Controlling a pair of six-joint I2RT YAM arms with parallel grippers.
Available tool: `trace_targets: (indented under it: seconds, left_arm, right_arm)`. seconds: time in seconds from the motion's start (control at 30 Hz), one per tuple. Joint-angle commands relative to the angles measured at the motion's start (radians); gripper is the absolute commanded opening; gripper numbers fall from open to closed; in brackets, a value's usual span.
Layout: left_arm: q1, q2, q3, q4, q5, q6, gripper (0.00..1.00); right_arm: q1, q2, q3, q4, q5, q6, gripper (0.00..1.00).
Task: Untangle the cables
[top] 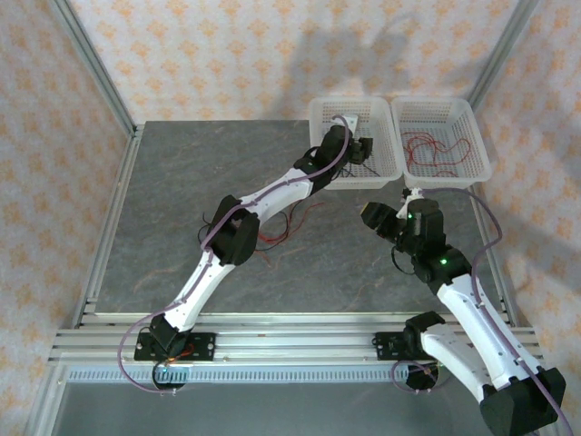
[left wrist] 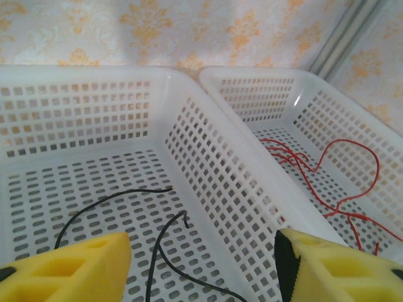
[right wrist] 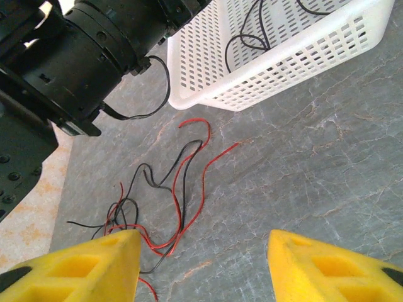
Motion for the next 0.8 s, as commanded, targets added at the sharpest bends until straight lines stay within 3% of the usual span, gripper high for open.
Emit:
trace_targets:
  seconds: [0.0, 0.1, 0.3, 0.53, 0.77]
  left_arm:
    - [-0.012, -0.093, 0.028, -0.032, -0.018, 0.038, 0.66]
    - [-0.013, -0.156, -0.023, -0.034, -0.042, 0.039, 0.67]
    - [-0.013, -0.401, -0.298, 0.032, -0.124, 0.036, 0.68]
    - [-0.013, -0.701, -0.611, -0.028, -0.237, 0.002, 0.69]
    - [-0.013, -0.95, -0.92, -0.106, -0.311, -0.081, 0.69]
  right_arm:
    - [0.004, -0.002, 0.013, -0.013, 0.021, 0.0, 0.55]
    - [0.003, 0.006, 0.014, -0.021, 0.023, -0.001, 0.55]
    - [0.026, 0.069, 0.0, 0.011, 0.007, 0.015, 0.55]
    - [0.187, 0.215, 0.01, 0.114, 0.069, 0.06, 0.54]
    - [0.374, 0.482, 0.088, 0.229, 0.126, 0.115, 0.52]
